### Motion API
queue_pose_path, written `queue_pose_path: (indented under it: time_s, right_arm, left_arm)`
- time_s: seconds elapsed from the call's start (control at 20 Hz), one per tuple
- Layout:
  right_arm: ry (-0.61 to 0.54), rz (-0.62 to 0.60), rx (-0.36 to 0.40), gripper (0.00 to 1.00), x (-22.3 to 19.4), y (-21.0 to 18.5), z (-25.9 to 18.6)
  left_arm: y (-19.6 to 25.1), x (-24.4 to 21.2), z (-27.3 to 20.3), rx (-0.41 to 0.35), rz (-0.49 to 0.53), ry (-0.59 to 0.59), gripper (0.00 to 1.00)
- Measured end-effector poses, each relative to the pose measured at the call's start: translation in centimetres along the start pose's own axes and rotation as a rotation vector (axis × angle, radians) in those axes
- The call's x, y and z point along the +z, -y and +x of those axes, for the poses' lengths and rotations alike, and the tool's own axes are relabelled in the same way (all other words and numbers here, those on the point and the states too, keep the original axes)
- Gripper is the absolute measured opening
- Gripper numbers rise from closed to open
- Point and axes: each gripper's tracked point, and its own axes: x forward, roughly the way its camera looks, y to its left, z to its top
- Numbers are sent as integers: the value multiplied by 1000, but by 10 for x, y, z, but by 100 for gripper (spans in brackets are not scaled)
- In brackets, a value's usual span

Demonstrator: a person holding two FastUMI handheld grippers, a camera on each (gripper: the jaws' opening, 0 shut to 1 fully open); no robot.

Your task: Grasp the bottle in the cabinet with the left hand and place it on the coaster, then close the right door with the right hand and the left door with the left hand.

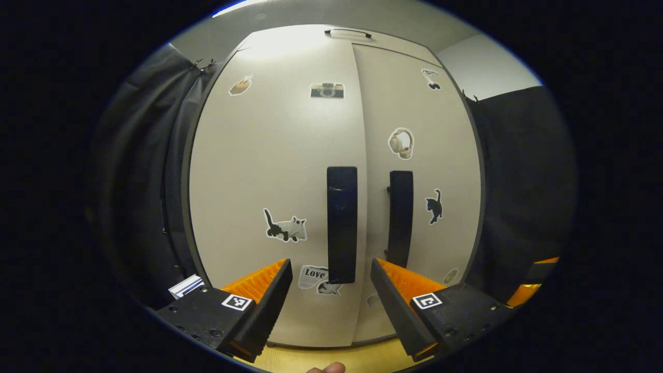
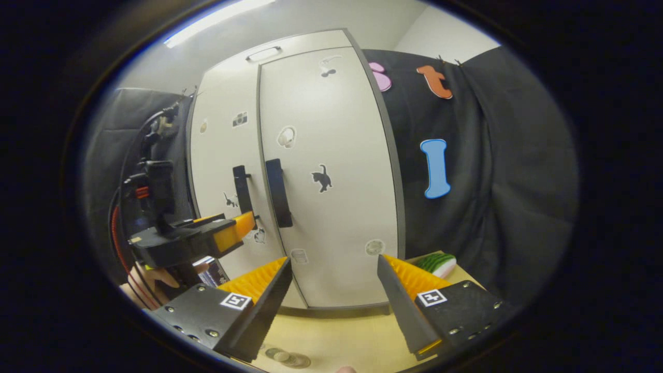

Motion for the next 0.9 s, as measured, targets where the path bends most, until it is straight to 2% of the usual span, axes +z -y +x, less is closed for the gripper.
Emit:
queue_pose_path:
  time_s: [0.55,0.9]
  right_arm:
    - [53,-65,-24,100,37,-19,-14]
    - [72,-84,-42,100,43,-28,-27]
  left_arm:
    - [-19,30,-110,43,-47,36,96]
    - [-36,29,-153,70,-54,45,94]
